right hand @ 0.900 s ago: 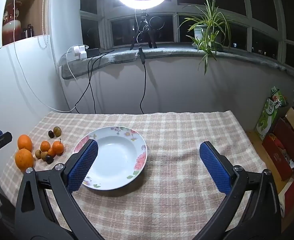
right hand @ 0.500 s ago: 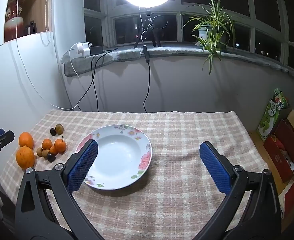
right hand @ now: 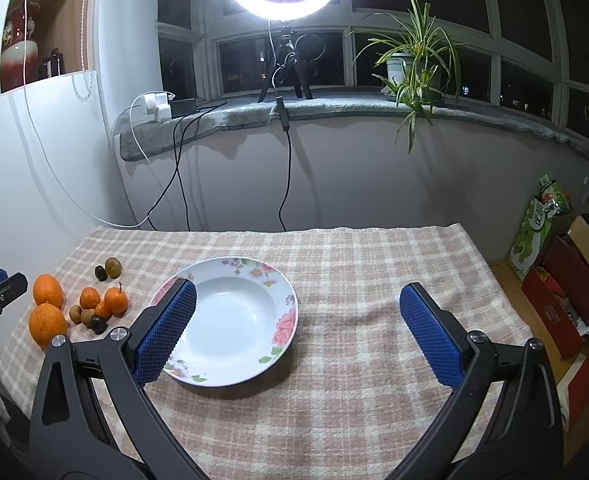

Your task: Organize fruits

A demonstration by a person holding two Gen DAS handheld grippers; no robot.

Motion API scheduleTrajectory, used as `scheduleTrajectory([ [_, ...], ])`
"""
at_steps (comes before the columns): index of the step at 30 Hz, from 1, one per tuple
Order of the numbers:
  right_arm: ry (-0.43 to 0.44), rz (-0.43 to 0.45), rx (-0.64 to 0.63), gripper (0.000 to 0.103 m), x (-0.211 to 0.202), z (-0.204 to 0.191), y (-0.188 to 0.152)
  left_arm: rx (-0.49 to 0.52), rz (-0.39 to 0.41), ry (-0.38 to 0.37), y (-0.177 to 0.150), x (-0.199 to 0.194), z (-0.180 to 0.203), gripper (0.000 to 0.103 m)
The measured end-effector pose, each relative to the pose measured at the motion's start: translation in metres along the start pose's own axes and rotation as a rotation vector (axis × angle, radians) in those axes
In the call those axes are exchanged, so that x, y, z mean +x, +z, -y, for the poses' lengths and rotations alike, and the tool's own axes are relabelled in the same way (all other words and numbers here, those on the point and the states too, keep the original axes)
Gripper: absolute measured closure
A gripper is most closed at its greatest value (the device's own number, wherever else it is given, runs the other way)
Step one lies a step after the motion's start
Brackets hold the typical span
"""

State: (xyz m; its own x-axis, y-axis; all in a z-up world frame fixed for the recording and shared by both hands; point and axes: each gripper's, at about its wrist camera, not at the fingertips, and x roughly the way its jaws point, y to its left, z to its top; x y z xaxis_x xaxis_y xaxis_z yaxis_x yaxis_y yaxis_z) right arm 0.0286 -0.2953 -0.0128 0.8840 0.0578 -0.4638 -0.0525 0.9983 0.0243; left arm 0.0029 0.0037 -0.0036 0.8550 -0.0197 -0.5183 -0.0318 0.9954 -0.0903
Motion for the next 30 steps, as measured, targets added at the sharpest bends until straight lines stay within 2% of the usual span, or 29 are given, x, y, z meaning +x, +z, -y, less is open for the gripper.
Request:
scheduleTrajectory([
  [30,-0.025,-0.003,0.001,0.000,0.0005,-0.0003,-0.0008,-0.009,-0.015,-0.011,-0.0037,0.0040,-0.0014,0.022],
])
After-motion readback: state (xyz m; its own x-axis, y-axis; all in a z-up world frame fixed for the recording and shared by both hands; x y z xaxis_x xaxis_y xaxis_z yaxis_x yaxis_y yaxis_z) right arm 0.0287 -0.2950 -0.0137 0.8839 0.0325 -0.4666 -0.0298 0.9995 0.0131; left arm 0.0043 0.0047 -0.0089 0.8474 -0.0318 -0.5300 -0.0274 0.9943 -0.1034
